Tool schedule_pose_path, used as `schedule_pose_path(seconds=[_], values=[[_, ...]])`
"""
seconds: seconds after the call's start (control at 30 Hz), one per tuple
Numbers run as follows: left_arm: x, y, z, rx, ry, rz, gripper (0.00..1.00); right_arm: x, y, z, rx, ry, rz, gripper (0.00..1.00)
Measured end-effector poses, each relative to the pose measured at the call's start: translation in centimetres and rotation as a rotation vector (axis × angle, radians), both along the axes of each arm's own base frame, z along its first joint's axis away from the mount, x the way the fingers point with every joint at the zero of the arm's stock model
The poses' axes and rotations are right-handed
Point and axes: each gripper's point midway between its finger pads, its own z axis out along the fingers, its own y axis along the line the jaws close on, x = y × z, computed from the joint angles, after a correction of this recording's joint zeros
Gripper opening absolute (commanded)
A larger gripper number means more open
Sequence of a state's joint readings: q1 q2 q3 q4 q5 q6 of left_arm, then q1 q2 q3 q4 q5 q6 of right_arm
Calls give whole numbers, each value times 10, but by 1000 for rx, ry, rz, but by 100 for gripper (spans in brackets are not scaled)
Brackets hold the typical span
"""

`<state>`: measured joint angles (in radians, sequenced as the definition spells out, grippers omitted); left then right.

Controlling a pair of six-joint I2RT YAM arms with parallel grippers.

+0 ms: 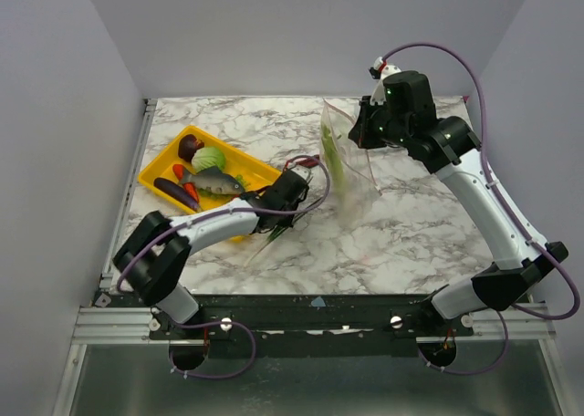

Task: Place the food in the zip-top bag and seal the zipper
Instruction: Pick up the fake vegetable at the center of the board, then place the fake vegetable in the zipper food storage bag.

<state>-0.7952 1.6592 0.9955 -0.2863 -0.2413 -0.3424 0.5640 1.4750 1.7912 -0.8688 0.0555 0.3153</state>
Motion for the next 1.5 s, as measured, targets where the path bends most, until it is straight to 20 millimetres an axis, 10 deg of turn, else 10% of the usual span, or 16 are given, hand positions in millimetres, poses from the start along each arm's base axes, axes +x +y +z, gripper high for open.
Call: schedule_pose_path(seconds=[0.63, 0.93, 1.13, 1.5], values=[[-62, 59, 327, -717, -661, -63, 0, 0, -2, -3, 0, 7, -14, 0], [-106, 43, 481, -1211, -1046, -317, 0, -1, 3, 0, 34, 9, -11, 0], [-101, 14, 522, -1408, -1077, -424, 0, -1, 5, 1, 50, 15, -7, 0], [-89, -20, 532, -1583, -1088, -555, 0, -3, 18, -1, 96, 45, 25, 0]])
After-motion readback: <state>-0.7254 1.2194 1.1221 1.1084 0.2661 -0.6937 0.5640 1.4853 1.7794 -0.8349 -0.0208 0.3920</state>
